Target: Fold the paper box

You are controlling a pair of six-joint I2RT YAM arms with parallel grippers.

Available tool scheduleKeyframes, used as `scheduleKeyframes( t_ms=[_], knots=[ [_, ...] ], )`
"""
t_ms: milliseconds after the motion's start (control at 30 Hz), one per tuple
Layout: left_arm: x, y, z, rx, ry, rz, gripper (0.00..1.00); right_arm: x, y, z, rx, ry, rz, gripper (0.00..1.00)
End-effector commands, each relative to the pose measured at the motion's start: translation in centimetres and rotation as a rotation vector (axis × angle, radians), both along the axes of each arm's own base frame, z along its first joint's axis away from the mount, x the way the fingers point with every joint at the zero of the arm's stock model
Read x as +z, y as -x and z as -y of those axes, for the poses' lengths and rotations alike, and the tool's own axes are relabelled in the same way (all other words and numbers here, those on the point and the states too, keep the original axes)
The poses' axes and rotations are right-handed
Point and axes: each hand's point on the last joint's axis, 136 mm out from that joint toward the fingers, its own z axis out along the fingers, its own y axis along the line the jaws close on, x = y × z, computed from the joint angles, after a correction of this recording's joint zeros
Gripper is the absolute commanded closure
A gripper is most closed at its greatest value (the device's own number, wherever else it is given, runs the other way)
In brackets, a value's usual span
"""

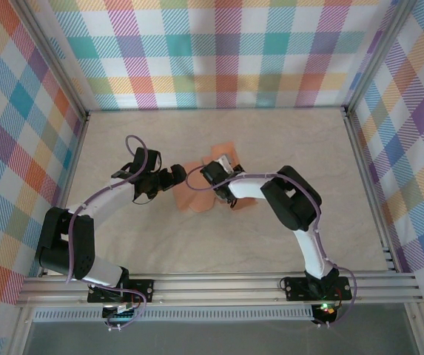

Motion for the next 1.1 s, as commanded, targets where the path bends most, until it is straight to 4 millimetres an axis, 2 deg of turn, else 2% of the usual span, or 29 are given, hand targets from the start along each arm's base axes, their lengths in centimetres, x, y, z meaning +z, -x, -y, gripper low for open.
scheduleKeyframes(
  t_ms=[0,100,233,367,667,767,933,1000,1067],
  knots=[
    [0.4,-0.1,-0.3,0.004,0.004,0.014,0.01,0.5,-0.1,1.6,-0.063,0.024,0.014,1.00],
    [0.5,-0.2,-0.2,-0.003,0.009,0.018,0.01,0.8,0.0,1.5,-0.057,-0.150,-0.045,1.00],
    [1.1,-0.3,0.3,-0.017,0.037,0.048,0.00,0.4,0.0,2.8,-0.114,-0.322,-0.117,1.00],
    [1.2,-0.2,0.4,-0.021,0.046,0.052,0.00,-0.1,-0.1,3.2,-0.118,-0.293,-0.133,1.00],
    [1.4,-0.1,0.5,-0.021,0.057,0.054,0.00,-1.5,0.7,2.4,-0.108,-0.043,-0.086,1.00],
    [1.3,-0.1,0.5,-0.022,0.053,0.052,0.00,-1.2,0.7,2.6,-0.125,-0.069,-0.080,1.00],
    [1.3,-0.1,0.5,-0.025,0.055,0.051,0.00,-0.8,0.8,3.5,-0.202,-0.435,-0.153,1.00],
    [1.2,0.0,0.5,-0.025,0.055,0.051,0.00,-0.5,0.7,4.6,-0.235,-0.453,-0.154,1.00],
    [1.2,0.0,0.5,-0.024,0.056,0.051,0.00,-0.4,0.4,5.1,-0.231,-0.397,-0.145,1.00]
  ],
)
